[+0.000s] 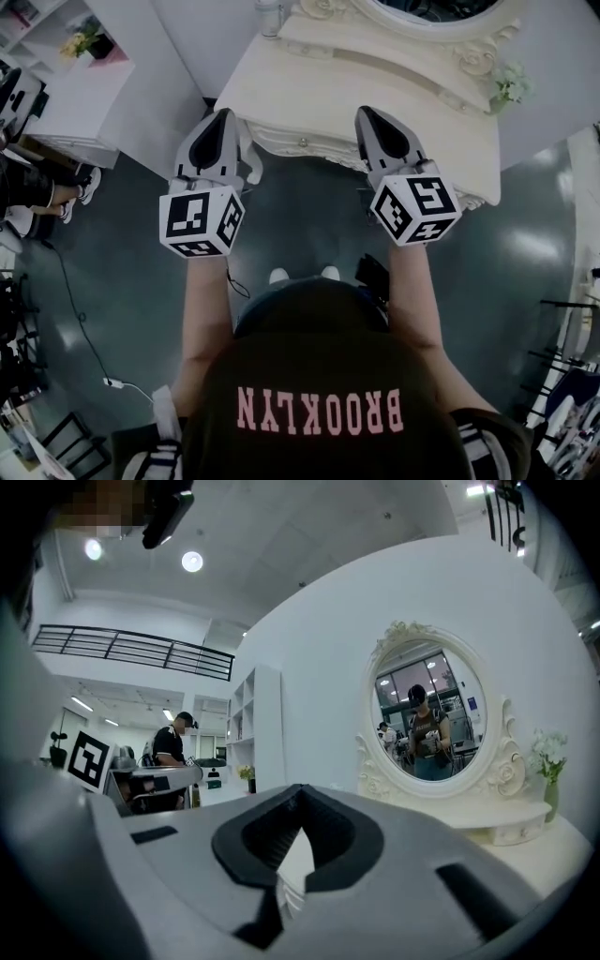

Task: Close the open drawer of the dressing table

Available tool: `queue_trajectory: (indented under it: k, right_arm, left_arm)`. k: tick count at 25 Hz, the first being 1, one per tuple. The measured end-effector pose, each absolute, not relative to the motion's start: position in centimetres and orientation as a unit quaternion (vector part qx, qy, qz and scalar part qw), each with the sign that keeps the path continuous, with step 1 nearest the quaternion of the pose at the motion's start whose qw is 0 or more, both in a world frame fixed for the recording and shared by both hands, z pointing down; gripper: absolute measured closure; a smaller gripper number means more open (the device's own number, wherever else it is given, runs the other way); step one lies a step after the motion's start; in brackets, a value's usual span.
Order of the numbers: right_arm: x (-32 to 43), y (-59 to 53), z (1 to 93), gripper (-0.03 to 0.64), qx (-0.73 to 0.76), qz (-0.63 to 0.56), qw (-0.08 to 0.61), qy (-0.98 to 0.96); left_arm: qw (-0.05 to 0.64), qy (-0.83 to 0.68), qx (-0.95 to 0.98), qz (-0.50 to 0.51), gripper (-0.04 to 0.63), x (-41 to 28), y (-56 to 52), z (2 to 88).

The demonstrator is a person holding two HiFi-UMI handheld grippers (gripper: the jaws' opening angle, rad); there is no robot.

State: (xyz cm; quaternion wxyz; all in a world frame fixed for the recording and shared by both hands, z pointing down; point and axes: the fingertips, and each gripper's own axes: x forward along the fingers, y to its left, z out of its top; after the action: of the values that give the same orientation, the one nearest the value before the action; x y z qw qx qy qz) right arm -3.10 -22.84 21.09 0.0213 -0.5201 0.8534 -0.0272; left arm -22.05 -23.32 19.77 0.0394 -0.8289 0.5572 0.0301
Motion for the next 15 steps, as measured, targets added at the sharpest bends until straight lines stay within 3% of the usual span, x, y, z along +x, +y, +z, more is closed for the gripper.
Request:
queue_trajectory:
  k: [5,15]
  right_arm:
    - [-2.3,-22.6,21.0,0.620,-0.543,0.028,-0.014,0.839]
    - [-1.3,-22.2,21.3,0.621,-0.553,0.046,-0.029,0.831]
  left_arm:
    - [0.071,0.554,-0.830,0.006,0.589,-21.9,-22.9,19.5]
    - [0.071,0.543,-0.837,0.009,0.589,-21.2,-23.0,19.3]
